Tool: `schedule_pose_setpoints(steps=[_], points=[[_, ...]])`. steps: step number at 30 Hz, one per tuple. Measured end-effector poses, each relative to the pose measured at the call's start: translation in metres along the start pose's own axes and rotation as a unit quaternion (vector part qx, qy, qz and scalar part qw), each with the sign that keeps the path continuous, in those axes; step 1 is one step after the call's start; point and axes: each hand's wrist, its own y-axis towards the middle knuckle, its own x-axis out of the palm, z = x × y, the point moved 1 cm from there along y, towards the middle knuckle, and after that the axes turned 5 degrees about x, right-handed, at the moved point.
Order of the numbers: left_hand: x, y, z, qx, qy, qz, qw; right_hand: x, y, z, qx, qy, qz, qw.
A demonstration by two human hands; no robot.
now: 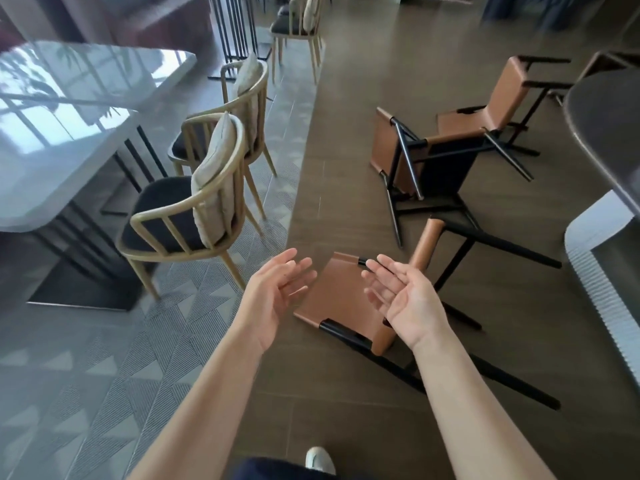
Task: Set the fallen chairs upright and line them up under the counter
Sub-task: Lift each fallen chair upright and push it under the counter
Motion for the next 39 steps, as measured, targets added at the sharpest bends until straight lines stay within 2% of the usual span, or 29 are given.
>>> schedule_pose_setpoints(steps=[8, 20, 33, 39], points=[[-0.028, 0.104, 0.029, -0.035, 0.034, -0.047, 0.998, 0.056, 0.075, 0.001, -0.007, 0.02, 0.048, 0.999], [-0.068, 0.271, 0.09, -0.094, 0.13, -0.151, 0.976, 0.149, 0.181, 0.03, -0.038, 0.128, 0.135, 0.982], [-0.028, 0.407, 0.058, -0.157, 0.154, -0.178, 0.959, 0.146, 0.294, 0.002, -0.044, 0.165, 0.19, 0.967], [-0.018, 0.456, 0.017, -0.193, 0.154, -0.184, 0.951, 0.129, 0.342, 0.004, -0.037, 0.192, 0.223, 0.955]])
